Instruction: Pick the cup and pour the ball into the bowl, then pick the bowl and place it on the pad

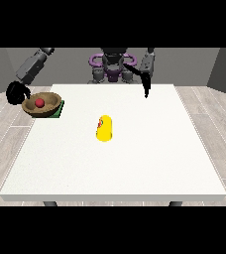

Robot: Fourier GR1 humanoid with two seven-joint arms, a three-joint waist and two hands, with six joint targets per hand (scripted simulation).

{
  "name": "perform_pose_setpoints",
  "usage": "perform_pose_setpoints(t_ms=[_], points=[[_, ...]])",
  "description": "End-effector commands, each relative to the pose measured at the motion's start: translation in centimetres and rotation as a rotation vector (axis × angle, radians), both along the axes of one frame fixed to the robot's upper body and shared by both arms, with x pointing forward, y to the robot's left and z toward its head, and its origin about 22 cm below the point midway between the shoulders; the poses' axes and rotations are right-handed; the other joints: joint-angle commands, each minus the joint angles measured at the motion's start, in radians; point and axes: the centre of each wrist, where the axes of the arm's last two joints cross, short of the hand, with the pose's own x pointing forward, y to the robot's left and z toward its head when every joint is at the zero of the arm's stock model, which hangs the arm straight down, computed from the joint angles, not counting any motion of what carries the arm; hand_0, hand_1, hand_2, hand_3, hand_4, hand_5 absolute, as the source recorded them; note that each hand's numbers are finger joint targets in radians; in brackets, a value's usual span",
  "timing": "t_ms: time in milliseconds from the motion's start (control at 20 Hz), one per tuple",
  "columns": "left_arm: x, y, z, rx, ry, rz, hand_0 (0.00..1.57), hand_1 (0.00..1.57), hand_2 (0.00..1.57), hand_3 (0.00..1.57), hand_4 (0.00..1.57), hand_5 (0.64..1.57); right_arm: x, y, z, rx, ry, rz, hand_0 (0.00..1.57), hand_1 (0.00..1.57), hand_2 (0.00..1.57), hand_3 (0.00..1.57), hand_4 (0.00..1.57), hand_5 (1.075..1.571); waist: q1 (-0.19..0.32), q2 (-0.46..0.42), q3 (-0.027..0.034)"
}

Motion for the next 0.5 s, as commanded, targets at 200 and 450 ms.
perform_pose_setpoints(t_ms=[200,450], points=[[-0.6,-1.7,-3.2,0.006,0.076,0.021,0.00,0.00,0.00,0.00,0.00,0.682,0.1,1.6,-2.3,-0.074,0.080,0.066,1.57,1.57,1.57,1.17,0.43,1.535,-0.043,-0.072,-0.0002],[-0.7,-2.7,-6.6,0.006,0.224,0.034,0.00,0.00,0.00,0.00,0.00,0.682,1.5,0.4,3.9,-0.218,0.145,0.049,0.50,0.50,0.24,0.00,0.38,1.087,-0.059,-0.224,-0.0032]])
